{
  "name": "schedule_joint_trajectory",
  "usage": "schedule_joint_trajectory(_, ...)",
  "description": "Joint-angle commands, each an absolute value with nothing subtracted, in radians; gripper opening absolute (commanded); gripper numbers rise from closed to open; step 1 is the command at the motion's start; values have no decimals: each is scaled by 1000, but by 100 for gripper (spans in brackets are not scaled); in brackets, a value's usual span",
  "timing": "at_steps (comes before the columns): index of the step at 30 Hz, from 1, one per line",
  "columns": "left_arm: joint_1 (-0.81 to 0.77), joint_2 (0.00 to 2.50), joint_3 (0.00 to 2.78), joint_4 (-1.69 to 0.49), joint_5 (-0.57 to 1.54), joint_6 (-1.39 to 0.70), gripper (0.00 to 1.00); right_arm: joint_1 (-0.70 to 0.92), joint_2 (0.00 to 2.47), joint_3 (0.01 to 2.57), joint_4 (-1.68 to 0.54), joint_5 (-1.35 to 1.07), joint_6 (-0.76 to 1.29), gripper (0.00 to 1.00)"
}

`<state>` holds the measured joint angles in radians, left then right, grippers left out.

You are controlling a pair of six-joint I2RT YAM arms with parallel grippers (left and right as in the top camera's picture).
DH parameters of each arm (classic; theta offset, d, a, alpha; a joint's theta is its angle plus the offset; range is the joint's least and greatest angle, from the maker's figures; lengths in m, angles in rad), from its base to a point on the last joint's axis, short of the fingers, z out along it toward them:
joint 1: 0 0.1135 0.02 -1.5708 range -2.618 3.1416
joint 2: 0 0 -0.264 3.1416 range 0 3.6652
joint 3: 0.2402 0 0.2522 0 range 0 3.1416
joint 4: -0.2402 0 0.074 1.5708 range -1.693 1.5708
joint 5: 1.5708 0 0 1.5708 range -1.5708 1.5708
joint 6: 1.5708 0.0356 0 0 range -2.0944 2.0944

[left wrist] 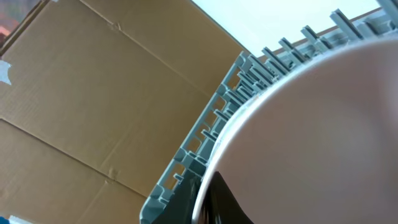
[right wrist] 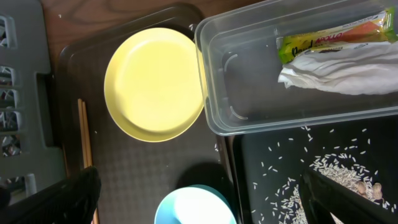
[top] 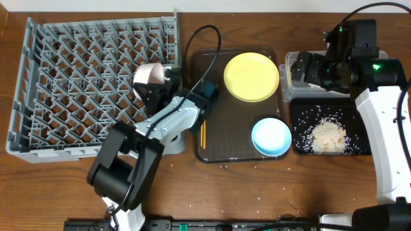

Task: Sort waste into correct bins and load items into the dishwasher

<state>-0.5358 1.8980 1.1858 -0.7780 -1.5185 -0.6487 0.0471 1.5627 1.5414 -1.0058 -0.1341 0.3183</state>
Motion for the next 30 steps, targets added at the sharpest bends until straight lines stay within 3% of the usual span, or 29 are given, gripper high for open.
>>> schedule_joint_trajectory(1,-522,1825,1182,-783,-1571,-614,7,46,1569,1534,-1007,-128,313,99)
schedule_joint_trajectory(12,-467,1863,1182,-780,-1509,-637,7,47,1569,1534,-1007,-128,313,99)
schedule_joint_trajectory(30,-509,1869,1182,-781,-1379,-637,7,46,1569,1534,-1007,-128,313,99)
